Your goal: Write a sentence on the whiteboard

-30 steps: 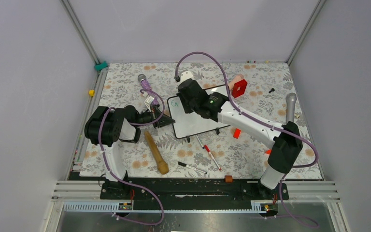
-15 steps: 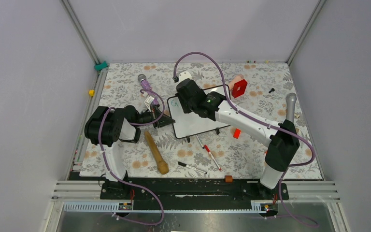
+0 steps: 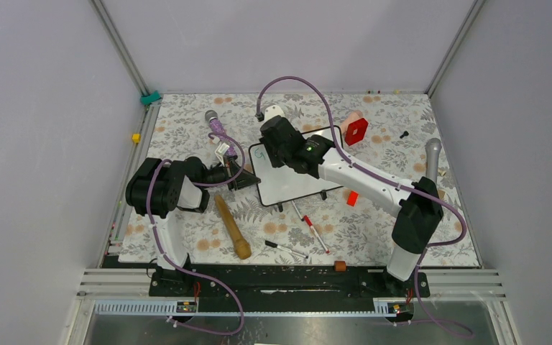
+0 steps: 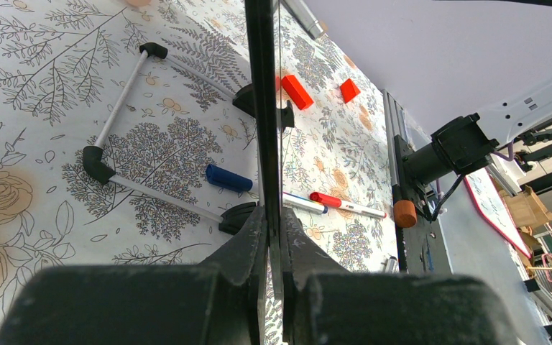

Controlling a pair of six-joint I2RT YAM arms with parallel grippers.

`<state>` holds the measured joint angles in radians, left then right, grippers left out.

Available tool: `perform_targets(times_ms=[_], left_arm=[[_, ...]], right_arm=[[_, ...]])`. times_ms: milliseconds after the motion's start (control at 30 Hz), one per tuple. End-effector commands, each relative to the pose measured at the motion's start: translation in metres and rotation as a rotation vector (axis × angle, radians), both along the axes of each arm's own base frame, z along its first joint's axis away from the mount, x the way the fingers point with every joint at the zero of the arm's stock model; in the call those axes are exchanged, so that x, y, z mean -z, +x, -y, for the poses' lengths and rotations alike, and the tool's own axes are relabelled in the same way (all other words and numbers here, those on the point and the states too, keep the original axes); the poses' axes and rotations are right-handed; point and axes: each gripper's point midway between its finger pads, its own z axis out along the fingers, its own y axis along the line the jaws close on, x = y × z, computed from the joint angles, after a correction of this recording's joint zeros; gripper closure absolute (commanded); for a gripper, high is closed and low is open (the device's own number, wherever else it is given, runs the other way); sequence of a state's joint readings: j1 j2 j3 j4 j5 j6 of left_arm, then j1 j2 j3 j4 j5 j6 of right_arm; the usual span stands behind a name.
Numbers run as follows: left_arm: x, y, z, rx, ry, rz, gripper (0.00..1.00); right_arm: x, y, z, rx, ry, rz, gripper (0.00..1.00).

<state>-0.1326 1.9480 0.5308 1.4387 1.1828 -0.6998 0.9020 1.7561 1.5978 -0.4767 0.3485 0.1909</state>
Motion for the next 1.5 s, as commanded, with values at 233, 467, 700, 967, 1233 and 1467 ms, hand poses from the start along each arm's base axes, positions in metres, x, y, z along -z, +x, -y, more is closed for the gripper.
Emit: perform_targets(times_ms=[233, 467, 700, 967, 1233, 1467], left_arm=[[-0.004, -0.004, 0.002, 0.038, 0.014, 0.120, 1.00], [-0.005, -0.004, 0.002, 0.038, 0.013, 0.121, 1.00], [-0.005, -0.004, 0.002, 0.039, 0.013, 0.120, 1.00], [-0.005, -0.004, 0.002, 0.040, 0.014, 0.122, 1.00], [-0.005, -0.004, 0.002, 0.039, 0.014, 0.122, 1.00], [-0.005, -0.004, 0.002, 0.041, 0.014, 0.123, 1.00]], right_arm=[[-0.007, -0.001, -0.012, -0.063, 0.027, -0.019, 1.00], [-0.001, -0.005, -0.005, -0.064, -0.007, -0.037, 1.00], [-0.003, -0.003, 0.007, -0.028, -0.045, -0.016, 1.00], [-0.008, 0.004, 0.011, 0.014, -0.057, 0.013, 1.00], [-0.011, 0.009, 0.010, 0.032, -0.054, 0.027, 1.00], [-0.013, 0.010, 0.004, 0.014, -0.041, 0.022, 1.00]])
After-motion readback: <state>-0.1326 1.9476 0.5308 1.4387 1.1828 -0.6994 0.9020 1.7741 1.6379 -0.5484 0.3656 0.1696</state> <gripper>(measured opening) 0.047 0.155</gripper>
